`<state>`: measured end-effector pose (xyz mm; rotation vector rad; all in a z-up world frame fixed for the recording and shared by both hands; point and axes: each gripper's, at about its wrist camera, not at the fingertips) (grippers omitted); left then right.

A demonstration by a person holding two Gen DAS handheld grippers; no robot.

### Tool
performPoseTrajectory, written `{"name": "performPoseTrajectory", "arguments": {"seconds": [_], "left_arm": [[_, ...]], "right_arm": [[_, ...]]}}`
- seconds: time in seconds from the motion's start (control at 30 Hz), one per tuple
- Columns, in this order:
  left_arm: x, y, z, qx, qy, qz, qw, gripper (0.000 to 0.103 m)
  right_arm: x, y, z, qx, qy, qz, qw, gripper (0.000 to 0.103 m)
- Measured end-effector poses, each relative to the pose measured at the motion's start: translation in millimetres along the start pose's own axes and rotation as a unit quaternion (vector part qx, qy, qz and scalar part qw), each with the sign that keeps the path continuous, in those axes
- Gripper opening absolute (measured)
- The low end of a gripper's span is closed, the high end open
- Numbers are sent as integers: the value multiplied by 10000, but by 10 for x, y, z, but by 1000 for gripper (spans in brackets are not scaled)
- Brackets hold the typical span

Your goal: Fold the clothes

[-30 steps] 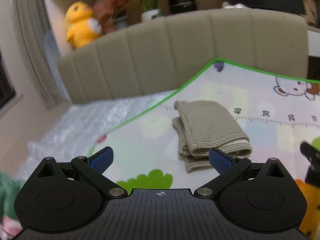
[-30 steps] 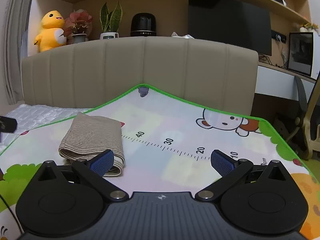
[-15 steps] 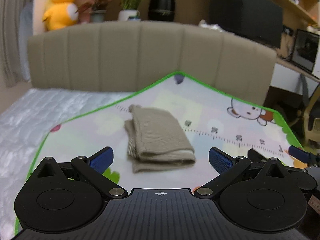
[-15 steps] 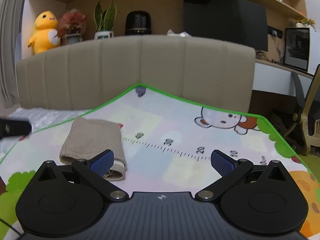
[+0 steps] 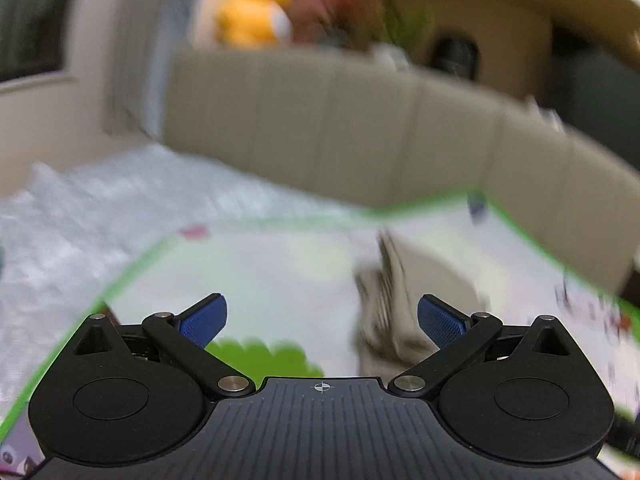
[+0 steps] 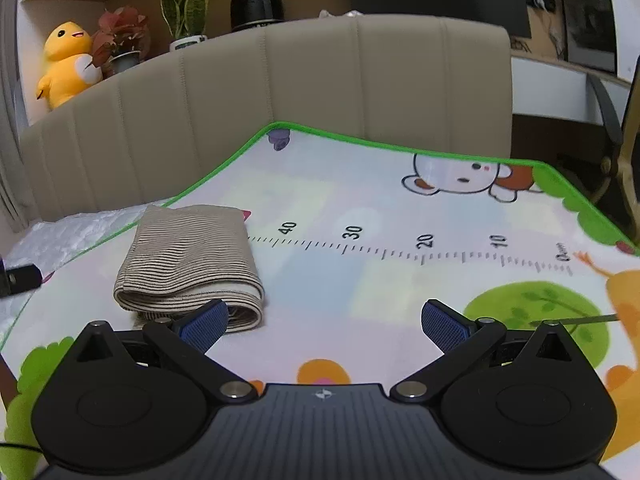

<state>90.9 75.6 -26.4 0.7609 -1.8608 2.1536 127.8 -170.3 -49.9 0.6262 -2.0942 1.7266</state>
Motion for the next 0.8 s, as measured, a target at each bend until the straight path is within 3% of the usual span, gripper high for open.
{"name": "performPoseTrajectory", "arguments": {"seconds": [0.1, 0.17, 0.3, 0.4, 0.53, 0.8], "left_arm": [[-5, 69, 153, -656, 20, 122, 9978, 103], [-63, 87, 207, -788, 180, -155, 9966, 103], [-222, 195, 237, -869, 533, -792, 9916, 103], [-252, 349, 250, -1156, 388, -893, 9885, 103], [-322, 412, 178, -903, 295, -1264, 9874, 103], [-327, 372, 196, -1064, 338, -1121, 9874, 103]], "right_arm": [[-139, 54, -71, 96, -6, 116, 9999, 103], [-201, 124, -85, 63, 56, 147, 9999, 103], [-231, 270, -48, 196, -13, -264, 9995, 103], [-152, 286, -17, 410, -1, -230, 9989, 103], [-149, 253, -1, 270, -98, -305, 9991, 103], [-113, 245, -100, 328, -94, -293, 9990, 103]]}}
Point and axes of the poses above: each gripper's, at about its wrist camera, not at the fingertips, and x roughly against the way its jaws point, z to its right, y to its underside, and after that the axes turned 5 degrees about -x, right-handed
